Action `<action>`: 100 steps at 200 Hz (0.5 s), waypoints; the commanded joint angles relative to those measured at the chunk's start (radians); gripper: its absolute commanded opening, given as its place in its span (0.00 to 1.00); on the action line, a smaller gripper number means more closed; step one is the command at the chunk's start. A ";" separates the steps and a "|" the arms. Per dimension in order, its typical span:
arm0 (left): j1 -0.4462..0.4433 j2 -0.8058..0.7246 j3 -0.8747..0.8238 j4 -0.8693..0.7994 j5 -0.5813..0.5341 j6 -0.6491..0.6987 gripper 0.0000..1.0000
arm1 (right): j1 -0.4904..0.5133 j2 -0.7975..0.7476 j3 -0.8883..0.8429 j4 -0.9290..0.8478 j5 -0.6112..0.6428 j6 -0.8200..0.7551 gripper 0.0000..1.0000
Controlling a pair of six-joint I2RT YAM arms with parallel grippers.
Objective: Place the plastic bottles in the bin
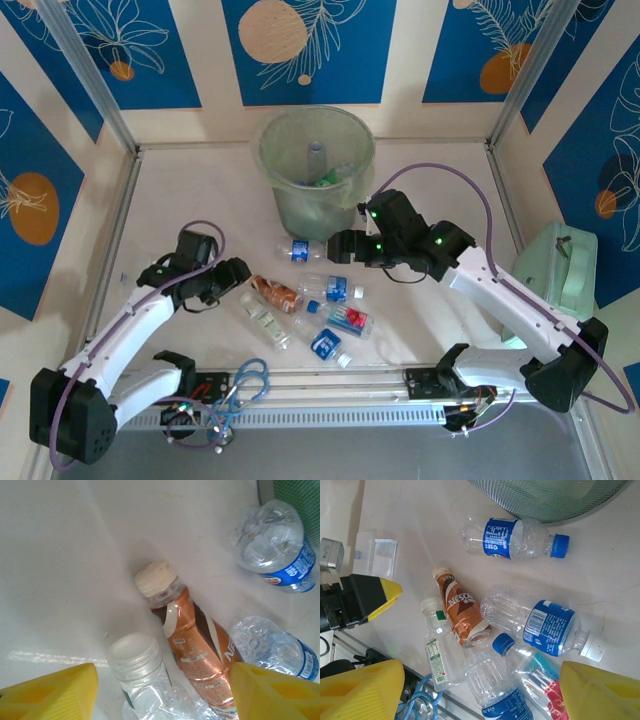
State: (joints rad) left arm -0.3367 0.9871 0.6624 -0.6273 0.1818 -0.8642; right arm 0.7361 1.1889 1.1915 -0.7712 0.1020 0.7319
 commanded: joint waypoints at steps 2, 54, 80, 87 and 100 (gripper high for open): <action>-0.024 0.012 -0.044 0.006 -0.005 -0.056 0.70 | 0.004 0.011 0.028 0.015 -0.005 -0.008 0.81; -0.047 0.073 -0.082 0.087 0.013 -0.109 0.72 | 0.014 0.021 0.031 0.022 -0.007 -0.004 0.81; -0.057 0.109 -0.090 0.121 0.018 -0.128 0.71 | 0.020 0.022 0.025 0.025 -0.002 0.000 0.81; -0.059 0.119 -0.089 0.128 0.018 -0.132 0.70 | 0.022 0.023 0.025 0.027 -0.002 0.001 0.81; -0.066 0.133 -0.089 0.133 0.015 -0.137 0.68 | 0.023 0.026 0.025 0.028 -0.001 0.003 0.81</action>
State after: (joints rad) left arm -0.3847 1.0977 0.5896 -0.5282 0.1833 -0.9714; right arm 0.7502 1.2087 1.1923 -0.7551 0.1017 0.7322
